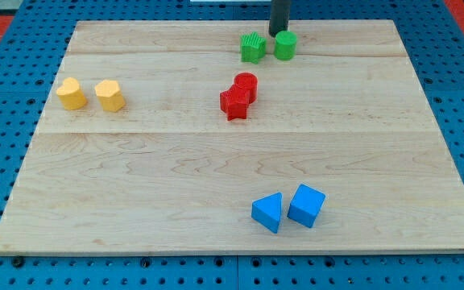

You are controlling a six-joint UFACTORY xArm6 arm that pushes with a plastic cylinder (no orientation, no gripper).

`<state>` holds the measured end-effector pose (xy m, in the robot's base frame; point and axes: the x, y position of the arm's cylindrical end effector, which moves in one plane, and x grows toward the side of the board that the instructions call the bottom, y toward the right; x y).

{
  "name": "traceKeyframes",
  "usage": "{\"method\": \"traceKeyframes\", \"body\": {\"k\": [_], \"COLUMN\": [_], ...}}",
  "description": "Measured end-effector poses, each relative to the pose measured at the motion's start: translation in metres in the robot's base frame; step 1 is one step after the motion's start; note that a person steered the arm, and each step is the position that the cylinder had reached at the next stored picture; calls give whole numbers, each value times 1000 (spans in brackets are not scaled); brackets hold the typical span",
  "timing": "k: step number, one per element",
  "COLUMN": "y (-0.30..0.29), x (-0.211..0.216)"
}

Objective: Separate the green blocks from each other

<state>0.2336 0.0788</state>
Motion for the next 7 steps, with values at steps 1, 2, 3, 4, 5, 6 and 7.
{"method": "traceKeyframes", "body": {"k": [1, 2, 3, 4, 5, 6, 7], "y": [0, 0, 0, 0, 0, 0, 0], "x": [-1, -2, -2, -2, -3, -3, -3]}}
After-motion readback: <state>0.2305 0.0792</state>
